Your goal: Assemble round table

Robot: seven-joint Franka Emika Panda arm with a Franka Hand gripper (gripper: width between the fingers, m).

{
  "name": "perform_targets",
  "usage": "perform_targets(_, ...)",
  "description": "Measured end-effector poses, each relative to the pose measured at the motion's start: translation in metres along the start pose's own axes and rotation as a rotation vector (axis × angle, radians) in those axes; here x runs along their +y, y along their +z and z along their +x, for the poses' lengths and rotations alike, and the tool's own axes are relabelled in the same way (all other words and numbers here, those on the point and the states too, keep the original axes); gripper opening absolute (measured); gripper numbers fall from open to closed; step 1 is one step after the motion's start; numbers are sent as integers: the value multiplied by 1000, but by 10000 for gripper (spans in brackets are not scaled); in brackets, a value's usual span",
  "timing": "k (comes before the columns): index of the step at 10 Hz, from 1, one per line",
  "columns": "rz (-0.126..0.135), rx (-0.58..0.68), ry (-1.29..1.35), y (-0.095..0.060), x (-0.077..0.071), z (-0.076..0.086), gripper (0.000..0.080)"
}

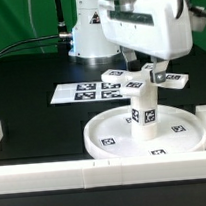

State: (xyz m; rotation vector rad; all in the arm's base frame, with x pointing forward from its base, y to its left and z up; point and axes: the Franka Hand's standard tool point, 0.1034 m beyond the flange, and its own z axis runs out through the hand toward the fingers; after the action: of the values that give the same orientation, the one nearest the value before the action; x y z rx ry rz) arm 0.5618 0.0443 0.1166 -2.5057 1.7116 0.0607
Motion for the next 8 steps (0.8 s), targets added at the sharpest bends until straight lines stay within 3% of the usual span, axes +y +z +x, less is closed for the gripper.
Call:
perform_targets(2,17,-9,-22,-11,-3,0,645)
perform_targets(4,14,-10,-47,-9,-3,-1,649)
perform_targets(8,-4,14,-541,-3,-5,1,649)
